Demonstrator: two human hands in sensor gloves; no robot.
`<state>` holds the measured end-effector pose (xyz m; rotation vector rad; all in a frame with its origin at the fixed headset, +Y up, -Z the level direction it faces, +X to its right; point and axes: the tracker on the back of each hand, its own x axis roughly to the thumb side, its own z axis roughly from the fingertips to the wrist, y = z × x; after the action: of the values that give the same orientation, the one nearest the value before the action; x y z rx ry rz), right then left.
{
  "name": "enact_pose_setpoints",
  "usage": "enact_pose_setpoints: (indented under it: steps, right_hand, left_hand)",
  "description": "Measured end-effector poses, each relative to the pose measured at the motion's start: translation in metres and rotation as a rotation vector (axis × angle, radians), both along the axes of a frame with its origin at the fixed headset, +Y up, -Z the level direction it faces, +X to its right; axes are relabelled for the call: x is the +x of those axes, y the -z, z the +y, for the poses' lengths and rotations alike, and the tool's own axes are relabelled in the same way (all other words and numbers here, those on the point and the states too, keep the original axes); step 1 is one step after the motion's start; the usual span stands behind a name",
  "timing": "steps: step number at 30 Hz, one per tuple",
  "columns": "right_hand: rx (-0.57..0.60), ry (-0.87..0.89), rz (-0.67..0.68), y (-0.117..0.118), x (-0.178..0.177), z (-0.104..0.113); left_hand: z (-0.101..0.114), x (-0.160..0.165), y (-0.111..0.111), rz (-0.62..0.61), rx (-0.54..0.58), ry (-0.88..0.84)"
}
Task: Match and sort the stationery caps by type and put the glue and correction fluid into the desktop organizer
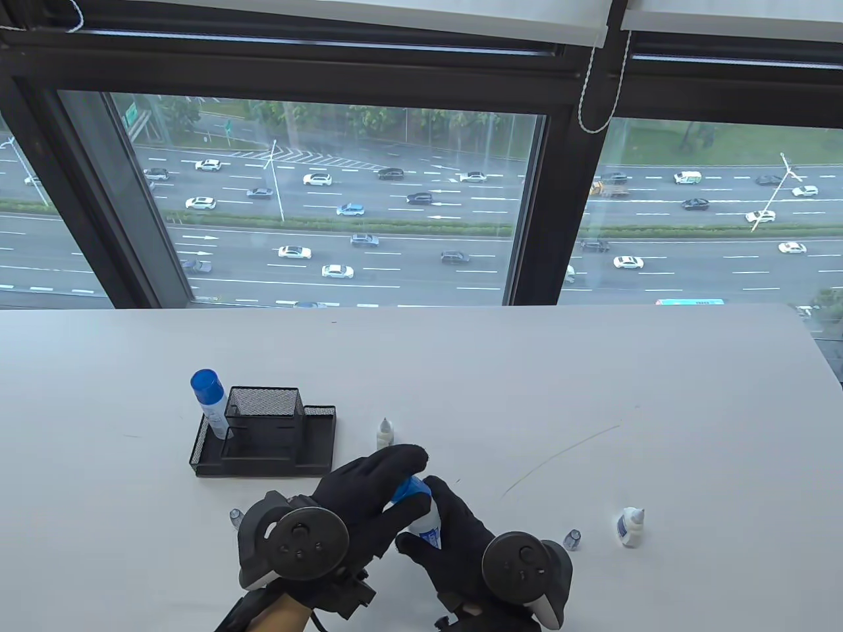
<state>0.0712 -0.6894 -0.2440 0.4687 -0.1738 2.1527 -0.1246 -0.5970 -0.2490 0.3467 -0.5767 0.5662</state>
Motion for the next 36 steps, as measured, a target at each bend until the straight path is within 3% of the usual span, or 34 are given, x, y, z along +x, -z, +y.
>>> enact_pose_setpoints:
  steps: [7, 12, 17, 20, 23, 24, 26, 29, 31, 32, 33, 35, 36]
  right_hand:
    - [-0.01, 0.01, 0.017, 0.0, -0.002, -0.002]
    - [-0.053, 0.069, 0.057, 0.004, 0.0, -0.006]
    - [-0.069, 0.105, 0.087, 0.005, 0.0, -0.008]
    - [-0.057, 0.091, 0.094, 0.005, -0.001, -0.008]
    - [-0.064, 0.096, 0.091, 0.006, -0.001, -0.01]
    - [-0.066, 0.1, 0.099, 0.006, -0.002, -0.01]
    - [-0.061, 0.094, 0.093, 0.006, -0.002, -0.01]
    - [-0.039, 0.073, 0.085, 0.005, -0.001, -0.007]
    - [-0.036, 0.072, 0.084, 0.005, 0.0, -0.006]
    - [-0.035, 0.072, 0.083, 0.005, 0.0, -0.006]
    - [-0.034, 0.064, 0.078, 0.005, 0.0, -0.006]
    - [-0.036, 0.068, 0.074, 0.006, 0.001, -0.008]
    - [-0.041, 0.078, 0.073, 0.006, 0.001, -0.008]
  left_hand:
    - [-0.002, 0.013, -0.007, 0.009, 0.066, 0.108]
    - [0.0, 0.021, -0.007, -0.182, -0.054, 0.222]
    - [-0.001, 0.014, -0.01, -0.004, 0.087, 0.083]
    - [0.001, 0.014, -0.011, 0.014, 0.047, 0.144]
    - [0.004, 0.019, -0.009, -0.247, -0.065, 0.241]
    - [0.003, 0.019, -0.009, -0.25, -0.082, 0.243]
    - [-0.002, 0.018, -0.009, -0.187, -0.034, 0.187]
    - [-0.006, 0.018, -0.011, 0.008, 0.079, 0.149]
    - [-0.005, 0.02, -0.014, 0.032, 0.132, 0.16]
    - [-0.003, 0.022, -0.015, 0.004, 0.118, 0.18]
    - [-0.002, 0.025, -0.014, -0.113, 0.032, 0.226]
    - [-0.003, 0.03, -0.014, -0.203, -0.134, 0.292]
    - [-0.004, 0.029, -0.015, -0.172, -0.087, 0.282]
